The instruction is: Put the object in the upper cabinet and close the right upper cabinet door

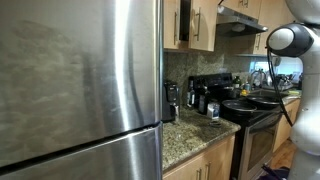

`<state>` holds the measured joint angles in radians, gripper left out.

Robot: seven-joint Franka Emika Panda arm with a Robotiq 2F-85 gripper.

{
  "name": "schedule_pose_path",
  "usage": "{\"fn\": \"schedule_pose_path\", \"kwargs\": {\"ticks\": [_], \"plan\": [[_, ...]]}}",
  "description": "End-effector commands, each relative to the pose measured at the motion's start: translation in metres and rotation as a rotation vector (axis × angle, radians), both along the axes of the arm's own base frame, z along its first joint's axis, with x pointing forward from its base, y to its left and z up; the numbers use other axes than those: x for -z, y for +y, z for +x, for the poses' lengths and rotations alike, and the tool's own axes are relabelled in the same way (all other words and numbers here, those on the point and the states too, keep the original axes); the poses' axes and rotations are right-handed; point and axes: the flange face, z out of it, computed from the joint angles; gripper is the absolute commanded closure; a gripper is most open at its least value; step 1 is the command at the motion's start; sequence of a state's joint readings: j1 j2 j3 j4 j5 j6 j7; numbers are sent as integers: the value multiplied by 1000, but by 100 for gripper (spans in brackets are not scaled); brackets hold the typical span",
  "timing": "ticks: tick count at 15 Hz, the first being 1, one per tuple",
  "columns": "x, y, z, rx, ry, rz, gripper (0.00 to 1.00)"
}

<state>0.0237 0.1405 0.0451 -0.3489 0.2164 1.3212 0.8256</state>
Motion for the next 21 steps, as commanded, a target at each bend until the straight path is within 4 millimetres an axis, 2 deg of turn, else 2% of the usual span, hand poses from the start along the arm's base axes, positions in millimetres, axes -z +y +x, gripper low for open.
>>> {"fn": "schedule_pose_path", "kwargs": {"ticks": [1, 3, 6, 7, 11, 17, 20, 21], "plan": [[2, 0, 1, -1, 11, -2, 0], [11, 0, 12, -4, 49, -7, 0], [21, 0, 38, 84, 50, -8, 0], [29, 3, 45, 66, 84, -10, 0], [17, 3, 48, 120, 4, 5, 0], [61, 17, 66, 101, 218, -121, 0], [106, 37, 89, 92, 413, -198, 0], [116, 43, 86, 79, 480, -197, 0]]}}
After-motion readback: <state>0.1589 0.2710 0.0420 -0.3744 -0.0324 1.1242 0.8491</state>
